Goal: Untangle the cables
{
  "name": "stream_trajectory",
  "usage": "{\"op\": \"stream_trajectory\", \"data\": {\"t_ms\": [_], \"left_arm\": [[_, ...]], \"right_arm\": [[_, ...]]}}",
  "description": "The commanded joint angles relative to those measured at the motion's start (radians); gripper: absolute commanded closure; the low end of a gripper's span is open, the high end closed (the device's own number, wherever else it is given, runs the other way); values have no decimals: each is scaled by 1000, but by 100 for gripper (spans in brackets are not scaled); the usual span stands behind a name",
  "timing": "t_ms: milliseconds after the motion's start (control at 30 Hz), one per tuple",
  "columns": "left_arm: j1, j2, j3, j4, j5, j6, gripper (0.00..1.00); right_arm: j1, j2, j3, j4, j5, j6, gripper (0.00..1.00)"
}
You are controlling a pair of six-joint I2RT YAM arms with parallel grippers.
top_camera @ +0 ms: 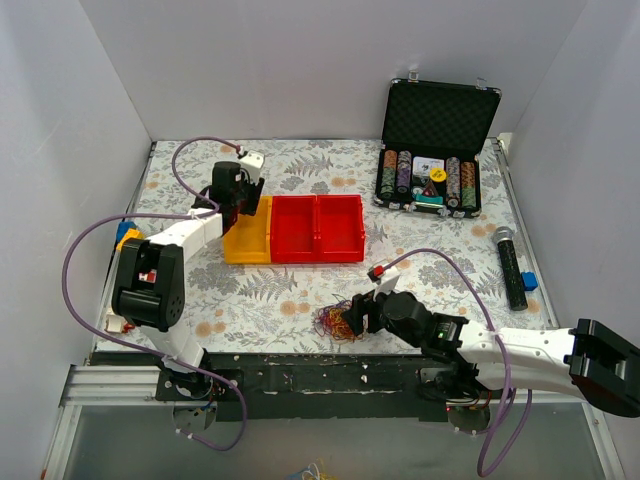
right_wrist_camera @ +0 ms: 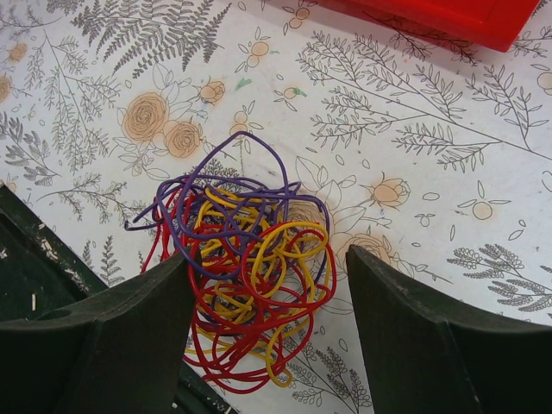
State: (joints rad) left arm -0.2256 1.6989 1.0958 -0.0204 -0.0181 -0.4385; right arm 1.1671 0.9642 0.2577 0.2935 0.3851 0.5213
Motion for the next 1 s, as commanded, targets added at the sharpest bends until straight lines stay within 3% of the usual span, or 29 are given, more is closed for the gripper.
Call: {"op": "stream_trajectory", "data": {"t_ms": [0,100,300,533,767,967], "left_arm": [[0,5,-22,69,-19,37,62],[0,15,-28,97,-46,47,64],[5,27,-34,129,-69,55,76],[5,-19,-34,114,-53,37,99],[5,-139,-16,33,1,-12,100],[3,-212,36,-130,79,-80,100]], "right_arm": [[5,8,31,30,18,13,23],[5,10,31,30,18,14,23],[5,-2,26,24,21,17,24],[5,-12,20,22,24,22,25],[6,8,17,42,12,25,25],[5,18,8,55,5,28,25]]}}
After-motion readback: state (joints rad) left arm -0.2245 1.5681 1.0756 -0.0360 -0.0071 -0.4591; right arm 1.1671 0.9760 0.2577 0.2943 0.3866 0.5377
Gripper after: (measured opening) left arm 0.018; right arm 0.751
